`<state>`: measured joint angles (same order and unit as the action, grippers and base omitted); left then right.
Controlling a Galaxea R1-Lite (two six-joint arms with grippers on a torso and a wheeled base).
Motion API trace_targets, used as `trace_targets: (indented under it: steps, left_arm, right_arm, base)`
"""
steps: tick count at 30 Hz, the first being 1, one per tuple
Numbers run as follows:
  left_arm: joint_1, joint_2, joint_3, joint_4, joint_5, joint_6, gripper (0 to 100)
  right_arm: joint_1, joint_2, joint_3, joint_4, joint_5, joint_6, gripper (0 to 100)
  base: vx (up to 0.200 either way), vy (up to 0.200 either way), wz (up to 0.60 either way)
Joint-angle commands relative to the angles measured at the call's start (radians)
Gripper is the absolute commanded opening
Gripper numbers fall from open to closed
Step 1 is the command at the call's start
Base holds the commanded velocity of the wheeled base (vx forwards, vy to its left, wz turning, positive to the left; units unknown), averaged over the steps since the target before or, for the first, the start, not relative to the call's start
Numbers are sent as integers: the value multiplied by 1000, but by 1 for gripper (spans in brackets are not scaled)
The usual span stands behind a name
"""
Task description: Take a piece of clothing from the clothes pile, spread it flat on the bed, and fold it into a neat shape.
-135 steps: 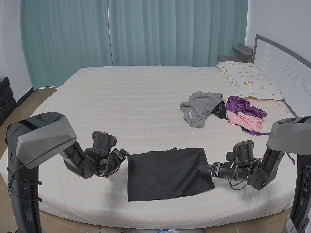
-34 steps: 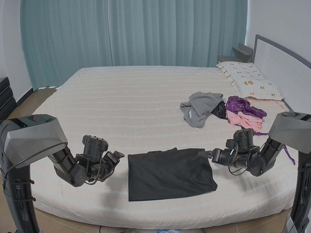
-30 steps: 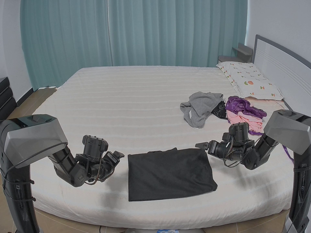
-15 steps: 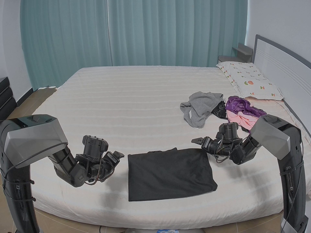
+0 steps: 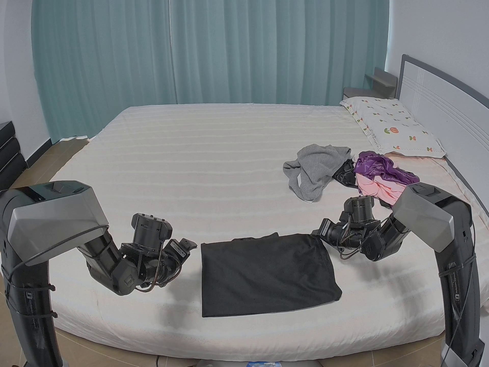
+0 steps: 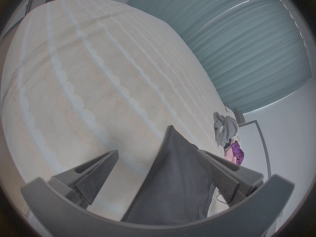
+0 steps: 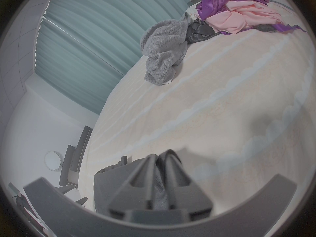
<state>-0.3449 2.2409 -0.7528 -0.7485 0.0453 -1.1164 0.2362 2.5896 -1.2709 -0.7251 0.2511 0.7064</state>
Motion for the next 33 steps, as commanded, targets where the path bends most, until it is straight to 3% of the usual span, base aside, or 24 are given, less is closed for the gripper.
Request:
trace_targets:
  steps: [1,7,9,10,13,23,33]
  left_arm:
    - [-6,14,-11,0,4,1,100]
    - [-6,69,-106,8,4,26,100]
    - [-2,88,-126,8,10,69,100]
    - [0,126,-161,8,27,139,100]
    - [-6,174,-229,9,68,191,100]
    - [-31,278,-507,170,85,198,100]
    - [-52,310,-562,195,85,199,100]
  right_arm:
    - [-11,-3,-5,-10,-1,4,0]
    - [-31,-8,-5,-14,-6,7,0]
    - [-31,-9,-5,-17,-15,7,0]
    - [-29,-6,-7,-22,-29,7,0]
    - [-24,0,-1,-34,-35,5,0]
    - [-20,1,16,-68,-38,7,0]
    - [-11,6,5,-69,-61,5,0]
  base:
    - [0,0,0]
    - [0,0,0]
    - [0,0,0]
    - [0,0,0]
    - [0,0,0]
    - [0,0,0]
    - [0,0,0]
